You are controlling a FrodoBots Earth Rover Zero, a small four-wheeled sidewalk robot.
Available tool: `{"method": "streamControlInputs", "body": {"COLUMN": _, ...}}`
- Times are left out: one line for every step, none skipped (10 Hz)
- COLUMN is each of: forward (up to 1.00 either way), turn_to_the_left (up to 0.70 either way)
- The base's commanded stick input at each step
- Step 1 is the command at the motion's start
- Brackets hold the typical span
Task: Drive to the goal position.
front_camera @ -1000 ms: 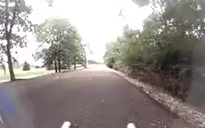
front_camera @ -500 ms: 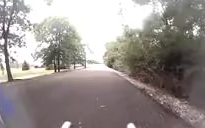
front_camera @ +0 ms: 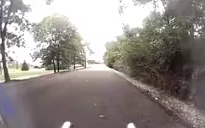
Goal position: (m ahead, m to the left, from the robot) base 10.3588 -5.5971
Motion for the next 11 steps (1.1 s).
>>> {"method": "streamControlInputs", "body": {"forward": 0.60, "turn_to_the_left": 0.00}}
{"method": "streamControlInputs", "body": {"forward": 0.60, "turn_to_the_left": 0.00}}
{"method": "streamControlInputs", "body": {"forward": 0.60, "turn_to_the_left": 0.00}}
{"method": "streamControlInputs", "body": {"forward": 0.60, "turn_to_the_left": 0.00}}
{"method": "streamControlInputs", "body": {"forward": 0.60, "turn_to_the_left": 0.00}}
{"method": "streamControlInputs", "body": {"forward": 0.60, "turn_to_the_left": 0.00}}
{"method": "streamControlInputs", "body": {"forward": 0.60, "turn_to_the_left": 0.00}}
{"method": "streamControlInputs", "body": {"forward": 0.60, "turn_to_the_left": 0.00}}
{"method": "streamControlInputs", "body": {"forward": 0.60, "turn_to_the_left": 0.00}}
{"method": "streamControlInputs", "body": {"forward": 0.60, "turn_to_the_left": 0.00}}
{"method": "streamControlInputs", "body": {"forward": 0.60, "turn_to_the_left": 0.00}}
